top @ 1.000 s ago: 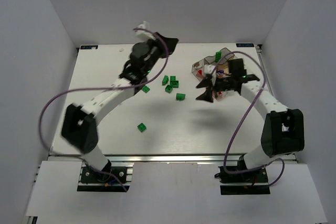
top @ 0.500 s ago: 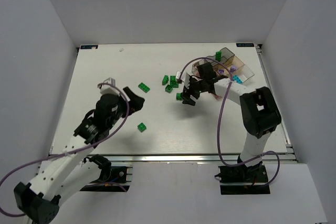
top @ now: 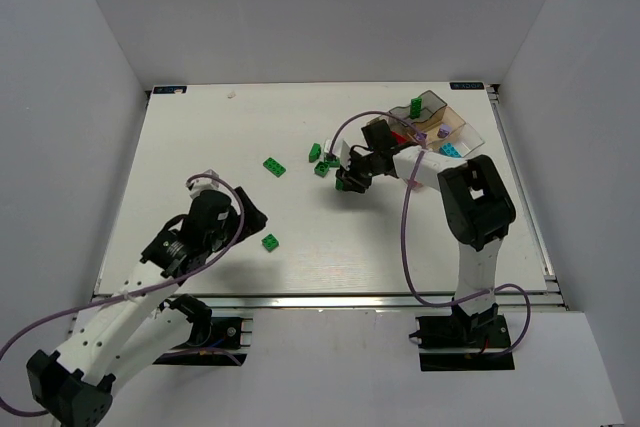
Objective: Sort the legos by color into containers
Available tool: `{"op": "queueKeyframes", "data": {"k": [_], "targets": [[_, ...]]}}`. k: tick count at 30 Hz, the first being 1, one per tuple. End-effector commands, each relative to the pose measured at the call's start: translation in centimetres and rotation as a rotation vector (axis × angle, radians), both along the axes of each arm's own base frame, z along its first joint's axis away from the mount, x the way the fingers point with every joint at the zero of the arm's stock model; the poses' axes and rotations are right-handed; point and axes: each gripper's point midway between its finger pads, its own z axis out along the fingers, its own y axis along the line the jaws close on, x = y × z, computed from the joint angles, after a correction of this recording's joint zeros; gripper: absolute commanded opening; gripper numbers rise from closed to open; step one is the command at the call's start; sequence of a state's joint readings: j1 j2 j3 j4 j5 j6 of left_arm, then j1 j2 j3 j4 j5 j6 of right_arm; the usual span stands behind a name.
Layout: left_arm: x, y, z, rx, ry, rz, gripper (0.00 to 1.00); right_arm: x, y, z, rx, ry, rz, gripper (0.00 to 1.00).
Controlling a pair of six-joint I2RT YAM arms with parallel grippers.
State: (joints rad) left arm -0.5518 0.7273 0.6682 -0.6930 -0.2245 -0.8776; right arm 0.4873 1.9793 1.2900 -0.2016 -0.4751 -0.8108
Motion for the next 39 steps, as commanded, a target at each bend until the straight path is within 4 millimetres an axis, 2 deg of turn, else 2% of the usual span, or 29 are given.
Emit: {"op": "queueKeyframes", "data": {"k": [1,2,6,9,11,12,13,14,16,19,21,22,23,24,25,26,27,28,29,33,36,39], "targets": [[-0.8,-0.5,-1.7,0.010,0.088,-0.027,0.98,0.4,1.1,1.7,0.043,-0.020,0.051,0.37],[-0.9,-0.6,-2.1,0.012,0.103,-0.033,0.98,0.4,1.1,2.0,0.050,-0.022,0.051,0.25],[-1.0,-0.8,-3.1,0.030,0.142,-0.043,0.98,0.2,1.2,4.6,0.117,-0.032,0.063,0.08],[-1.2,-0.9,-3.9,0.044,0.170,-0.060,0.98,1.1,0.8,9.2,0.210,-0.040,0.007,0.00],[-1.4,-1.0,-4.7,0.055,0.194,-0.070,0.98,3.0,-1.0,11.1,0.256,-0.016,-0.111,0.00],[-1.5,-1.0,-5.0,0.057,0.205,-0.077,0.98,5.0,-2.5,12.5,0.261,-0.045,-0.198,0.00],[-1.6,-1.0,-5.3,0.064,0.214,-0.078,0.98,6.2,-3.1,13.4,0.275,-0.055,-0.255,0.00],[-1.5,-1.1,-5.6,0.074,0.223,-0.084,0.98,8.0,-5.6,14.1,0.293,-0.045,-0.360,0.00],[-1.4,-1.2,-5.8,0.085,0.234,-0.100,0.98,11.0,-8.5,15.6,0.300,-0.096,-0.506,0.00],[-1.4,-1.4,-6.6,0.107,0.262,-0.123,0.98,13.9,-11.7,16.3,0.287,-0.150,-0.645,0.00],[-1.4,-1.6,-6.9,0.115,0.277,-0.135,0.98,15.7,-14.3,15.4,0.253,-0.176,-0.750,0.00],[-1.3,-1.7,-6.9,0.115,0.277,-0.142,0.98,16.6,-14.9,15.9,0.259,-0.198,-0.767,0.00],[-1.4,-1.7,-7.1,0.120,0.287,-0.144,0.98,17.5,-15.7,14.9,0.249,-0.194,-0.790,0.00],[-1.3,-1.7,-7.1,0.119,0.288,-0.145,0.98,18.2,-16.4,14.8,0.239,-0.209,-0.827,0.00],[-1.3,-1.8,-7.1,0.117,0.287,-0.148,0.98,19.3,-16.8,15.4,0.243,-0.232,-0.839,0.00],[-1.4,-1.8,-7.2,0.117,0.288,-0.148,0.98,20.0,-17.3,13.8,0.222,-0.210,-0.853,0.00],[-1.4,-1.8,-7.3,0.119,0.293,-0.149,0.98,20.5,-17.7,13.7,0.220,-0.211,-0.858,0.00],[-1.4,-1.8,-7.2,0.117,0.290,-0.149,0.98,21.4,-17.6,14.6,0.231,-0.234,-0.855,0.00],[-1.5,-1.8,-7.3,0.116,0.292,-0.146,0.98,21.9,-17.9,13.2,0.213,-0.216,-0.859,0.00],[-1.4,-1.8,-7.5,0.117,0.299,-0.146,0.98,23.2,-18.4,12.0,0.190,-0.222,-0.859,0.05],[-1.4,-1.9,-7.6,0.121,0.307,-0.148,0.98,23.6,-18.7,10.9,0.171,-0.212,-0.853,0.12],[-1.3,-2.0,-8.0,0.128,0.322,-0.156,0.98,23.3,-18.8,9.9,0.161,-0.188,-0.836,0.27]]}}
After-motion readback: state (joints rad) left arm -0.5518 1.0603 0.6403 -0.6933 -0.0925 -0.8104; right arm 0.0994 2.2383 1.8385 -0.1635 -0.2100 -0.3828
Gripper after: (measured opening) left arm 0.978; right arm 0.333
